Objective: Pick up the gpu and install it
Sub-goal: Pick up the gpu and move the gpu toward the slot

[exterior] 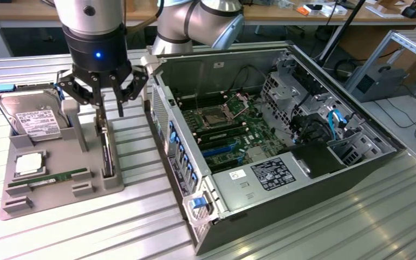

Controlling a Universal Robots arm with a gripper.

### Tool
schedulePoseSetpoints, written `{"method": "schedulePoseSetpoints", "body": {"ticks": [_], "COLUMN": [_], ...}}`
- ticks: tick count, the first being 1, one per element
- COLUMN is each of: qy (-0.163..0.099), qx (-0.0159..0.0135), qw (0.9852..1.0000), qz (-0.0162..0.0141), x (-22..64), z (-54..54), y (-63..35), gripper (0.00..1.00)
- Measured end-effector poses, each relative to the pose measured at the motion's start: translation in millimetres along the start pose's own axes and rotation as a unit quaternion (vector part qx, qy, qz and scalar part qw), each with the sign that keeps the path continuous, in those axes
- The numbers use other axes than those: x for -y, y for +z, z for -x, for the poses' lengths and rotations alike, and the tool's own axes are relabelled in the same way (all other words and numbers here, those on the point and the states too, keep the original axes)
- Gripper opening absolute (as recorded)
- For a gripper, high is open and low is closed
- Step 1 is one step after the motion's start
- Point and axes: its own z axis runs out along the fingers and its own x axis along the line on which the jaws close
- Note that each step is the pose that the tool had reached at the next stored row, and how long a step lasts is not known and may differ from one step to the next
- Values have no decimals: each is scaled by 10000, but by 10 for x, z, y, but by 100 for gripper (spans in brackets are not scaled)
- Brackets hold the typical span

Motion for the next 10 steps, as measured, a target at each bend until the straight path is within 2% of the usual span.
{"method": "schedulePoseSetpoints", "body": {"ticks": [10], "qy": [0], "qx": [0], "qw": [10000], "qz": [0], "x": [2], "z": [-1], "y": [52], "gripper": [36]}}
